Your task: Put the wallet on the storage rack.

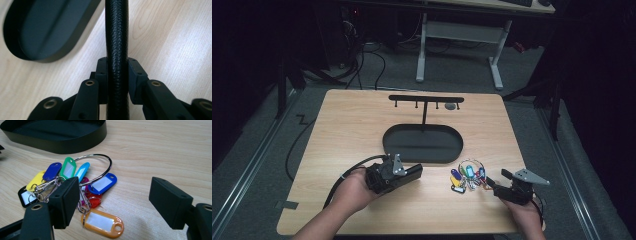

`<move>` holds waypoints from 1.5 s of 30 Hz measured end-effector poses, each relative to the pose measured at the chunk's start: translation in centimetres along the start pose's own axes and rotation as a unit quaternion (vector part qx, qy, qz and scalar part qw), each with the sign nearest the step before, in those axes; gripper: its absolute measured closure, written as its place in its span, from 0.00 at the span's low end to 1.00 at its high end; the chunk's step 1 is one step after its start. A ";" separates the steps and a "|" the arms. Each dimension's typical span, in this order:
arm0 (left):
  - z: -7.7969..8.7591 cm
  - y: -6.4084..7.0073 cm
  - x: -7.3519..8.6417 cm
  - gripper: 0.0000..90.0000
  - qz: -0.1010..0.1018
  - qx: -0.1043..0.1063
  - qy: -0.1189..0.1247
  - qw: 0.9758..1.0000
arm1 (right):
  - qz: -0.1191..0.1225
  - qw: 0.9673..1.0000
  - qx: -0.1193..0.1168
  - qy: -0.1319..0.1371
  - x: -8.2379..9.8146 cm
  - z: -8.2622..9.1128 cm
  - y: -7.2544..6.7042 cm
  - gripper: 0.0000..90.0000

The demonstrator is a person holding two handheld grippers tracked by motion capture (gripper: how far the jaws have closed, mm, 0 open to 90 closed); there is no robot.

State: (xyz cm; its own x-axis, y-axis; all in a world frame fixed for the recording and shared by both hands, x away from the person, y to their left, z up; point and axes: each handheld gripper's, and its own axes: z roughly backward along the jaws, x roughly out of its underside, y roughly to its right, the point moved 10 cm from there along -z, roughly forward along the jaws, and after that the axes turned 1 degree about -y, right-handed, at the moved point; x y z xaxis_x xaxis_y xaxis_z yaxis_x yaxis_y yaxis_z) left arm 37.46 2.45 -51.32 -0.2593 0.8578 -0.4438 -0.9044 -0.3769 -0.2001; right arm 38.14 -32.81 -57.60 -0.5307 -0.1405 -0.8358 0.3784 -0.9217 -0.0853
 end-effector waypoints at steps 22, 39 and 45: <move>2.5 -2.0 -4.7 0.82 -0.109 -0.093 0.067 0.987 | 0.000 0.999 0.007 0.034 -0.7 1.1 0.1 0.29; 0.3 -3.3 -7.1 0.82 -0.206 -0.171 0.069 0.961 | 0.005 0.999 0.013 0.038 -0.3 2.1 0.3 0.30; -0.8 -4.4 -7.1 0.82 -0.220 -0.179 0.061 0.957 | 0.011 0.999 0.009 0.034 -0.1 2.0 0.1 0.30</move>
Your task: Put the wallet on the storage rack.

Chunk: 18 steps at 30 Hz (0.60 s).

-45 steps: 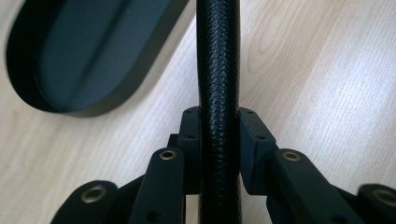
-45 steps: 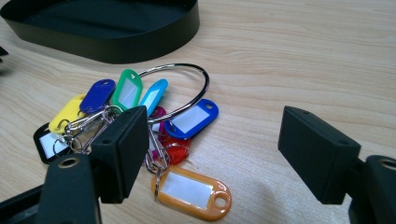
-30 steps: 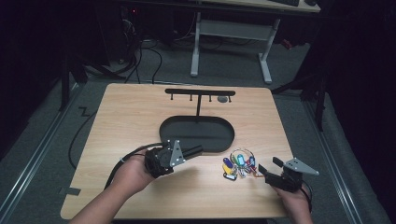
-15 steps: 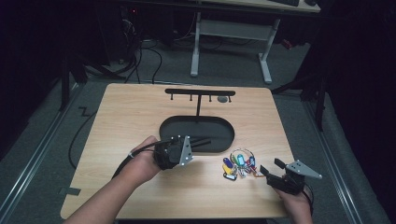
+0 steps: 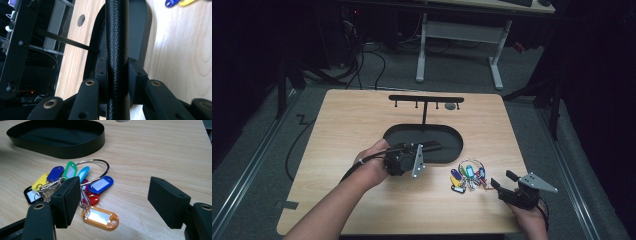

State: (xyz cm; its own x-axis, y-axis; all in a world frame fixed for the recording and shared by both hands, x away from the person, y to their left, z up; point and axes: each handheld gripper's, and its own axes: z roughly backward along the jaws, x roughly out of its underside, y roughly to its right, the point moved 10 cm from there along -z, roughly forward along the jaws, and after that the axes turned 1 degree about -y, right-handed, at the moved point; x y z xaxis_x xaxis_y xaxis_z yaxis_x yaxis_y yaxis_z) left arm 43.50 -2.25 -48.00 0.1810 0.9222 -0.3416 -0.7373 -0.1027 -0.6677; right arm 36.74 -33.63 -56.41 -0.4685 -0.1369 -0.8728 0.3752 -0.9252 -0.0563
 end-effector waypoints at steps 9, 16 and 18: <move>-3.1 -1.1 -0.9 0.82 -0.016 -0.006 0.006 1.000 | -0.006 1.000 0.002 0.004 0.0 0.2 0.3 0.30; -5.2 -2.0 -1.6 0.82 -0.030 -0.014 0.002 0.999 | -0.009 1.000 0.001 0.004 0.0 0.2 0.3 0.30; -5.8 -2.2 -1.8 0.82 -0.029 -0.014 0.003 0.999 | -0.010 1.000 0.001 0.004 0.0 0.2 0.3 0.31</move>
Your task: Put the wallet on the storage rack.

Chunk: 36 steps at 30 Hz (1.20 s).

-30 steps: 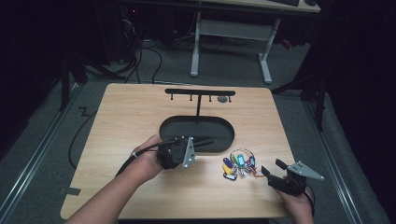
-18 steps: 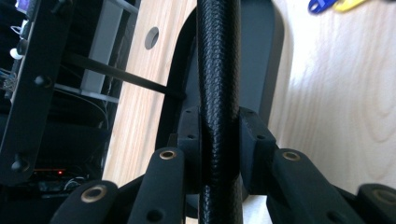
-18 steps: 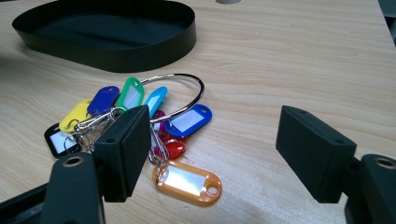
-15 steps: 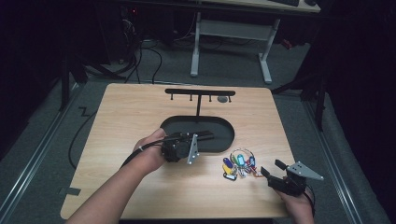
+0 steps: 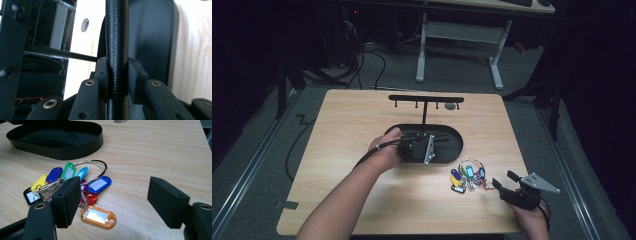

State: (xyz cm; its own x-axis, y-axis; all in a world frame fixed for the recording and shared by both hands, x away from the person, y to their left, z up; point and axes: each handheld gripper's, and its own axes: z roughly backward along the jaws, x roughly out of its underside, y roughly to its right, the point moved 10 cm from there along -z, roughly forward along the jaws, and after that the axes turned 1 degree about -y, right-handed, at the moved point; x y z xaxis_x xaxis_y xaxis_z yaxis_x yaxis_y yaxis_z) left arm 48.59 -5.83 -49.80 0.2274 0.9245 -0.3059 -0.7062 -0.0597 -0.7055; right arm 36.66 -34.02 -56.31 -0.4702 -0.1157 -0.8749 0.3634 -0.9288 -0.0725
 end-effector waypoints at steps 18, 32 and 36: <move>-4.5 -1.0 1.4 0.82 0.002 0.003 -0.012 1.000 | -0.005 1.000 -0.001 0.000 0.1 0.1 0.1 0.32; -6.4 -0.2 2.3 0.81 -0.016 0.007 -0.021 1.000 | -0.012 1.000 -0.004 0.000 0.3 0.1 0.1 0.32; -6.4 0.2 2.3 0.79 -0.011 0.024 -0.024 0.999 | -0.010 1.000 -0.005 -0.001 0.3 0.1 0.0 0.32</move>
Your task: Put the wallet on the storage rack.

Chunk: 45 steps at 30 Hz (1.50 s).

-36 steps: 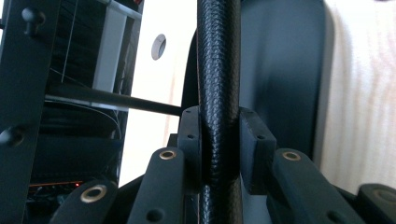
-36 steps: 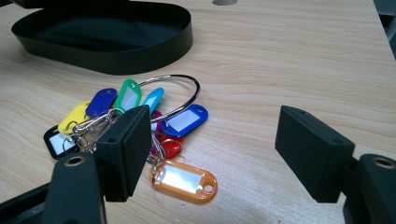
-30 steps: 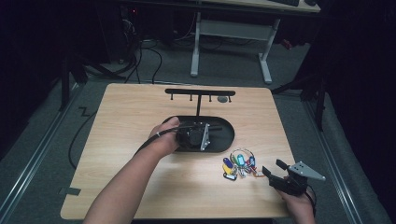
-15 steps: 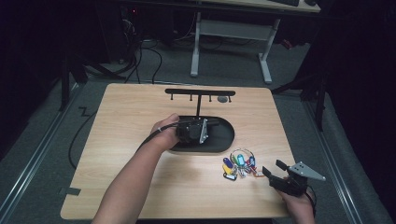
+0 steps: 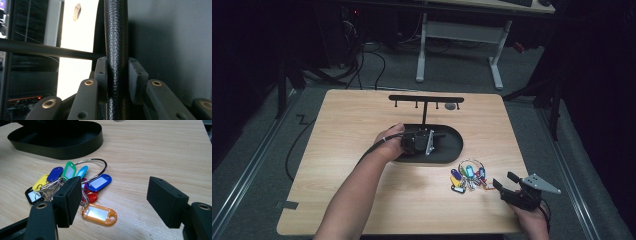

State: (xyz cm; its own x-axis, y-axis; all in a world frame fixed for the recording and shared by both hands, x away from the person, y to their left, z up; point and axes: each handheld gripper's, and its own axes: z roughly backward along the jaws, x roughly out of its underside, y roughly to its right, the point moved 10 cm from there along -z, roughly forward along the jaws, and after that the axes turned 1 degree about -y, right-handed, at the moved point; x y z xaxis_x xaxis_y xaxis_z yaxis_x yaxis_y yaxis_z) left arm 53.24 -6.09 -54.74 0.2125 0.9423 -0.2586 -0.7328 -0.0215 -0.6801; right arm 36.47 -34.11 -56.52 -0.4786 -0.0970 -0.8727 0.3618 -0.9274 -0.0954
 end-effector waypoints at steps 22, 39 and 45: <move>2.6 2.7 -0.3 0.71 0.031 0.050 0.019 0.998 | 0.008 1.000 -0.001 -0.005 0.1 -0.1 -0.3 0.32; 7.3 6.8 0.5 0.61 0.174 0.095 0.072 0.978 | 0.012 1.000 0.001 -0.014 0.3 -0.3 -0.5 0.32; 7.9 8.8 1.7 0.62 0.207 0.109 0.073 0.970 | 0.012 1.000 0.002 -0.015 0.4 -0.3 -0.4 0.32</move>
State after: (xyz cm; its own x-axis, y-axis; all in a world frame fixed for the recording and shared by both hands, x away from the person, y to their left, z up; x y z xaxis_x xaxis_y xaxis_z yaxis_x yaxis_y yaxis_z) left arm 42.05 -2.03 -55.70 -0.0508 0.8108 -0.5831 -0.8905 -0.3011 -0.3411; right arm 36.38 -33.67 -56.94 -0.4946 -0.1294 -0.8594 0.3694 -0.9264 -0.0731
